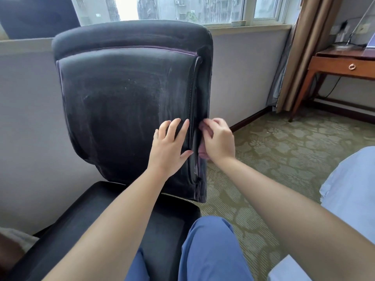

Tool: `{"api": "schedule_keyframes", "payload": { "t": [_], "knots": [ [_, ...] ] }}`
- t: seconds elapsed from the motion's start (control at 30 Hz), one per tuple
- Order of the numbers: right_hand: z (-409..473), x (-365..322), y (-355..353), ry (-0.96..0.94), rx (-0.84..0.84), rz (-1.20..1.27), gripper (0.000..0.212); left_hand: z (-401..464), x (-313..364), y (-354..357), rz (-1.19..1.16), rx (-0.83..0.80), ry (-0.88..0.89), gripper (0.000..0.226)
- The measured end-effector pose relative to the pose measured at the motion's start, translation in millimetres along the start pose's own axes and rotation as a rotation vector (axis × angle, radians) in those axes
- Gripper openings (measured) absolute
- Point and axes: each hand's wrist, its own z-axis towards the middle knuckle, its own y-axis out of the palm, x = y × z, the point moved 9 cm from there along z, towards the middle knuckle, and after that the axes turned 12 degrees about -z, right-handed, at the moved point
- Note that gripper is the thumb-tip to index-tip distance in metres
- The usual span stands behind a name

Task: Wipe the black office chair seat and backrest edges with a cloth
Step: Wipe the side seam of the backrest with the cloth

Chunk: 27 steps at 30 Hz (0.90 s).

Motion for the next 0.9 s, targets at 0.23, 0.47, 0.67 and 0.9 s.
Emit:
{"api": "schedule_keyframes", "payload": {
  "t": [0.23, 0.47, 0.67, 0.9],
  "knots": [
    [-44.4, 31.1, 58.7, 0.058, -0.437, -0.155, 0.026, -3.8, 8.3, 21.1, -0.09, -0.11, -0.168, 0.082],
    [-25.5, 16.5, 24.2, 0.017, -0.045, 0.003, 0.02, -15.9, 6.5, 26.5, -0.083, -0.058, -0.121, 0.082],
    [-50.8, 27.0, 53.9, 0.037, -0.183, -0.005, 0.027, -25.3, 2.0, 31.9, -0.058, -0.06, -0.091, 0.077],
    [-60.9, 40.9, 54.1, 0.078, -0.186, -0.026, 0.022, -44.0, -1.2, 42.1, -0.032, -0.085, -0.076, 0.081]
  ]
}}
